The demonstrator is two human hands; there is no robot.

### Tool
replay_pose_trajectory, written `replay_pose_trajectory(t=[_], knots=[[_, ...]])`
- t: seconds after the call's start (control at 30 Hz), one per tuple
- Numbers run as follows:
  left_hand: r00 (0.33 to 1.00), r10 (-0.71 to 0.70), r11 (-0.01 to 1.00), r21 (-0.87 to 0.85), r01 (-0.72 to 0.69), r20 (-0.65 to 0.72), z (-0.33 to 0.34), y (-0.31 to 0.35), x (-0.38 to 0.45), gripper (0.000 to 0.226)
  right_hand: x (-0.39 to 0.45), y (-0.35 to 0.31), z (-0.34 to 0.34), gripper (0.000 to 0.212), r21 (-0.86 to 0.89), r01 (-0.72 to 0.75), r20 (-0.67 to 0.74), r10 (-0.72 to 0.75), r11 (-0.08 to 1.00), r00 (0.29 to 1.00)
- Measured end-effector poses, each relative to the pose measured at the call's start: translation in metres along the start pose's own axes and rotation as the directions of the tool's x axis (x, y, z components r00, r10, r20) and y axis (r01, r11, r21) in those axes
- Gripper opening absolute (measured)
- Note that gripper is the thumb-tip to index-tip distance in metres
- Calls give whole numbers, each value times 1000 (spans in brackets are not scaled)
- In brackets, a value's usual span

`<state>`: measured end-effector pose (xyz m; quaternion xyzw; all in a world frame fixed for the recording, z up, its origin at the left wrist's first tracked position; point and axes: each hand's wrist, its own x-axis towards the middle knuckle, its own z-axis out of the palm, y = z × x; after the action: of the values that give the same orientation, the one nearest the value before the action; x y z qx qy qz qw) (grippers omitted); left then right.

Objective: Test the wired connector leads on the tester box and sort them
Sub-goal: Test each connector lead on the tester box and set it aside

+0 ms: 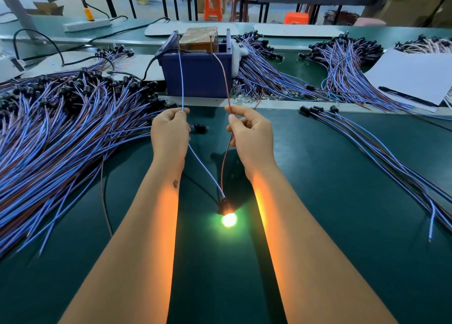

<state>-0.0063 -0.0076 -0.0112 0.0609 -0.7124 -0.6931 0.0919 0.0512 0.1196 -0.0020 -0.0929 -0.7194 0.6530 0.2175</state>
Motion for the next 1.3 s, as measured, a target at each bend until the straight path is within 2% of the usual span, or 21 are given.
replay_pose_trajectory(t=[0.1, 0.2, 0.43, 0.53, 0.73, 0.8, 0.9, 1.0, 1.07, 1.13, 1.23, 1.3], knots=[[997, 72, 997, 21, -73, 33, 2, 1, -5, 21, 1, 1, 1, 23, -7, 14, 0, -14, 1000, 1000], [982, 142, 989, 23, -146, 124, 5, 4, -11, 19, 0, 1, 4, 21, -29, 43, 25, -43, 999, 999], [944, 89, 993, -102, -59, 319, 14, 10, -18, 16, 1, 7, 7, 18, -148, 123, 82, -112, 981, 990], [947, 85, 990, -135, -45, 310, 13, 10, -18, 12, 1, 7, 7, 14, -195, 132, 92, -116, 972, 989], [980, 39, 982, -186, -2, 195, 9, 12, -17, 19, -3, 6, 8, 11, -387, 202, 159, -151, 900, 976], [985, 26, 964, -267, 20, 170, 8, 14, -16, 21, -4, 5, 7, 15, -513, 212, 166, -147, 832, 975], [987, 13, 928, -369, 49, 163, 6, 17, -15, 22, -3, 2, 3, 23, -764, 174, 97, -157, 621, 983], [983, -14, 906, -413, 91, 185, 5, 18, -15, 24, -3, -1, 0, 22, -814, 125, 9, -203, 568, 979], [975, -7, 919, -384, 93, 221, 6, 18, -16, 26, -4, -3, -1, 20, -791, 113, -44, -240, 602, 970], [961, 31, 948, -313, 59, 275, 6, 17, -18, 26, -3, -5, -4, 27, -710, 101, -121, -262, 697, 958], [922, 100, 988, -146, -47, 374, 5, 17, -23, 20, 1, -8, -11, 33, -467, 99, -266, -247, 879, 932], [881, 133, 991, -56, -121, 454, 6, 16, -27, 13, 2, -11, -15, 29, -282, 136, -343, -233, 950, 910]])
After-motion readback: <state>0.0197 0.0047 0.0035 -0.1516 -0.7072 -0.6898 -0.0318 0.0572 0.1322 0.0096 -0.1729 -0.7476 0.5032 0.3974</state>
